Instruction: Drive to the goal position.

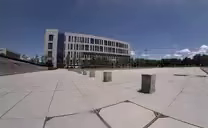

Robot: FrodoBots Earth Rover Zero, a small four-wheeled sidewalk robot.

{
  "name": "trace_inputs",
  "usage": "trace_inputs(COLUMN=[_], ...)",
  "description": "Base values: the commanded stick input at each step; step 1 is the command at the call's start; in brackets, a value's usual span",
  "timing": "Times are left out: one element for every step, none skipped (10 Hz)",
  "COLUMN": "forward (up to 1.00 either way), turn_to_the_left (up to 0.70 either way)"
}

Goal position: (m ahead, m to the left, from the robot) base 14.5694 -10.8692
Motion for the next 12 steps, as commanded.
trace_inputs(forward=[0.05,0.05,0.05,0.05,0.05,0.05,0.05,0.05,0.05,0.05,0.05,0.05], turn_to_the_left=[0.00,0.00,0.00,0.00,0.00,0.00,0.00,0.00,0.00,0.00,0.00,0.00])
